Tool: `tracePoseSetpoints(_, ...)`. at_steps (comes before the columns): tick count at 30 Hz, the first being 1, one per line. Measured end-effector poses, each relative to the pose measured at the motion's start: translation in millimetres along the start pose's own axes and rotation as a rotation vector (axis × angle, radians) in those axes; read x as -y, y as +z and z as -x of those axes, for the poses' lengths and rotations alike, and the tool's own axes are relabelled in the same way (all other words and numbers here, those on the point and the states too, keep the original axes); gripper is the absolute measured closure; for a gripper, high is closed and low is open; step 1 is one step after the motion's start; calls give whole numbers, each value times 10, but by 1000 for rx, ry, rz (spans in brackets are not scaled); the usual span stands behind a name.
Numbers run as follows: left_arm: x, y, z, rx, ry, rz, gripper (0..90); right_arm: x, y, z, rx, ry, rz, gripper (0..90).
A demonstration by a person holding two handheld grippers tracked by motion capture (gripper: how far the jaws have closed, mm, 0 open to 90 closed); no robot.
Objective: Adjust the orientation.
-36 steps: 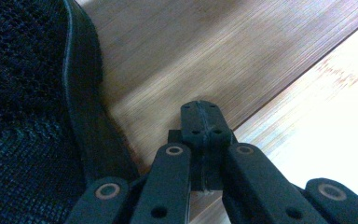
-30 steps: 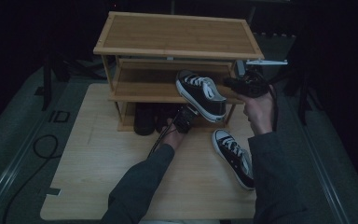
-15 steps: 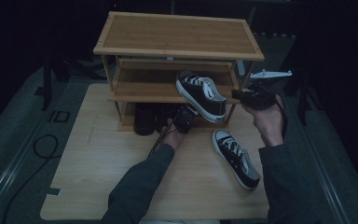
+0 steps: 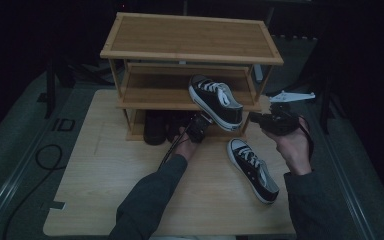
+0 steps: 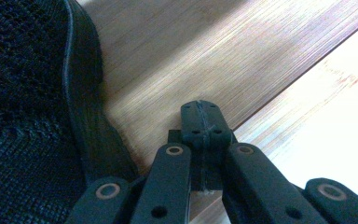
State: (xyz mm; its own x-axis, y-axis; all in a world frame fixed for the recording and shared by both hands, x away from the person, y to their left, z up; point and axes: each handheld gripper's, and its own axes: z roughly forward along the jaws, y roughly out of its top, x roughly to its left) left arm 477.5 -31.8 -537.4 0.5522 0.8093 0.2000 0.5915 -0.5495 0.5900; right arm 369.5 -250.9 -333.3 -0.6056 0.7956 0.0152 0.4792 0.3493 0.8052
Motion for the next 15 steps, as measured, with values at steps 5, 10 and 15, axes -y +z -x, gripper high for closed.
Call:
tracePoseSetpoints(5,0,0,0,0,0,0,900,87,4,-130,-19,-38,-18,899)
tracePoseSetpoints(10,1,2,-1,2,0,3,900,135,17,-225,-40,-56,-17,898)
tracePoseSetpoints(15,3,1,0,1,0,4,900,155,54,-264,-49,-59,-29,898)
